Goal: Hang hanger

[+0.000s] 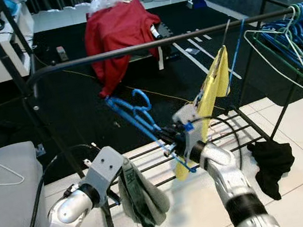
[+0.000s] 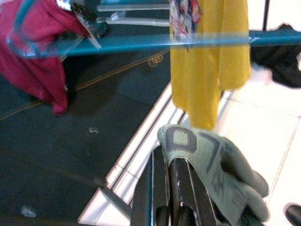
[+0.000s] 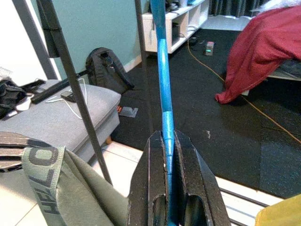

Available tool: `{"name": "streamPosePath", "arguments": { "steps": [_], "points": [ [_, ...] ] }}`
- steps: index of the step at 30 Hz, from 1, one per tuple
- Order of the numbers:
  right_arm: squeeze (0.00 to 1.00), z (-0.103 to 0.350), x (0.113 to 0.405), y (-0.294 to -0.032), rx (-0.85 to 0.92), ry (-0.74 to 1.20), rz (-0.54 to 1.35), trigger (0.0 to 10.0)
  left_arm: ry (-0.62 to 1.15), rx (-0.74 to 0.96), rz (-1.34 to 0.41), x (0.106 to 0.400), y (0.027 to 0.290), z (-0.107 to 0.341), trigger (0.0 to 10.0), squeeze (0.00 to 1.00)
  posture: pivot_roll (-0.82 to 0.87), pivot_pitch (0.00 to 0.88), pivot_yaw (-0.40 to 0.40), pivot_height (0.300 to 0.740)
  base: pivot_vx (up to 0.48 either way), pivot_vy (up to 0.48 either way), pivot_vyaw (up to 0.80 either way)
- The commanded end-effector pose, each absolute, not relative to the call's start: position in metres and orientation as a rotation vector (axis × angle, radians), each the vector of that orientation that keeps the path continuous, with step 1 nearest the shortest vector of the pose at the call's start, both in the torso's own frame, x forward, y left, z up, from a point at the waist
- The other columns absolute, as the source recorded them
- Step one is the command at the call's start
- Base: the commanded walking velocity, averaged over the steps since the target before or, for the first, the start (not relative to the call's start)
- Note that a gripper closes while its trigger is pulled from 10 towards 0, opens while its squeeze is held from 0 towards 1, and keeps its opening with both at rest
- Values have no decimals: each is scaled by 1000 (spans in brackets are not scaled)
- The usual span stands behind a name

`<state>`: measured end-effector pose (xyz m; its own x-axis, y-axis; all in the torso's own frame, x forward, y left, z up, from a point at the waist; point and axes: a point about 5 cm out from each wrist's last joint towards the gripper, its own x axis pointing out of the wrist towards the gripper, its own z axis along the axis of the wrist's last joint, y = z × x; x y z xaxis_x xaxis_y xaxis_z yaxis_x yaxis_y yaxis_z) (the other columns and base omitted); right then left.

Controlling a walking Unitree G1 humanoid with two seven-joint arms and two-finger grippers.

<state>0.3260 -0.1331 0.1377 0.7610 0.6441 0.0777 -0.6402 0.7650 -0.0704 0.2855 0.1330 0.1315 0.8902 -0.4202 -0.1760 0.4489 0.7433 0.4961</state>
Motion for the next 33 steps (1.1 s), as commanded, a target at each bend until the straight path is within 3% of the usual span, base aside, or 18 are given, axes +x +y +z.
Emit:
{"name": "streamPosePath", "arguments": {
  "steps": [1,4,7,14,21,28,33],
  "points": [
    [0,126,309,-139,-69,-35,713,0,86,536,-402,288,148,126,10000,0,-71,110,-26,735,0,0,0],
    [0,126,309,-139,-69,-35,713,0,86,536,-402,288,148,126,10000,0,-71,110,-26,735,0,0,0],
    [0,101,267,-152,-82,155,805,0,172,341,-236,294,160,115,10000,0,-75,112,-12,735,0,0,0],
    [0,106,257,-154,-71,188,780,0,224,238,-145,293,167,107,10000,0,-66,111,3,735,0,0,0],
    [0,74,247,-152,21,381,730,0,188,295,-157,294,165,111,10000,0,-42,88,-23,735,0,0,0],
    [0,75,239,-150,92,449,750,0,171,299,-152,294,163,111,10000,0,-41,83,-22,735,0,0,0],
    [0,84,213,-159,-108,593,1039,0,142,504,-221,302,171,115,10000,0,-64,85,-8,735,0,0,0]
  ]
}}
